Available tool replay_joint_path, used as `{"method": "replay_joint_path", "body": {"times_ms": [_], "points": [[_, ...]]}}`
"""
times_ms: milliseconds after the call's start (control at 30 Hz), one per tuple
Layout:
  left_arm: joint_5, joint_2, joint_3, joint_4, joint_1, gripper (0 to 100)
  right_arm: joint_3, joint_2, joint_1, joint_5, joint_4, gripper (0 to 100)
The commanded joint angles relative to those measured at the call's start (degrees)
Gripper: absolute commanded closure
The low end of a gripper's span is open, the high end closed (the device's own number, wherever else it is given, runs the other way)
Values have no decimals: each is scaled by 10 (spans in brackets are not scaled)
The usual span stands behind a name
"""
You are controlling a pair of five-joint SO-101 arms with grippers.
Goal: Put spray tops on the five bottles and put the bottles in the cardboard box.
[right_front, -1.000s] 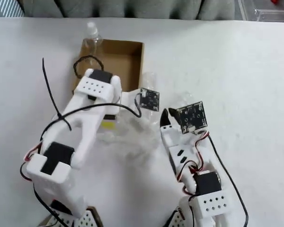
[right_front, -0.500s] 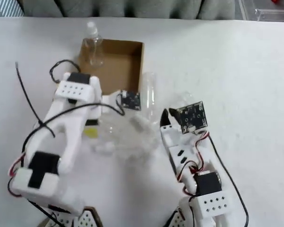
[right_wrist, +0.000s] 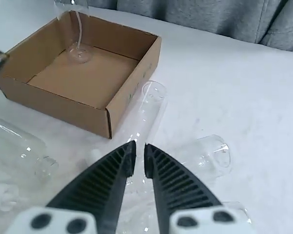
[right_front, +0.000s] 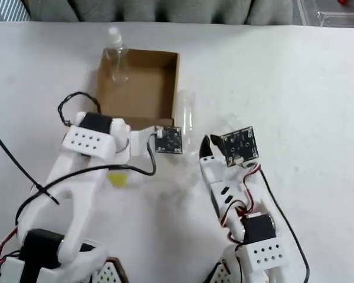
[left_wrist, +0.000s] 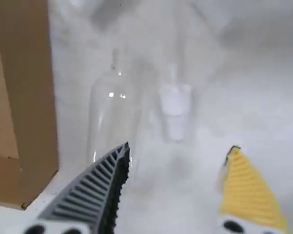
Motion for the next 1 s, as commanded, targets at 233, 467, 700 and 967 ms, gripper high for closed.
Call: {"method": "replay_joint_path", "body": {"times_ms": [233, 467, 700, 967], "points": [[11, 6, -32, -106, 4, 683, -13, -3, -4, 7, -9, 984], [11, 142, -97, -125, -2, 683, -8, -3, -5, 7, -13, 984], [11, 223, -124, -166, -27, 683, -8, -3, -5, 7, -13, 984], [13, 276, -124, -178, -22, 683, -8, -3, -28, 8, -13, 984]]}}
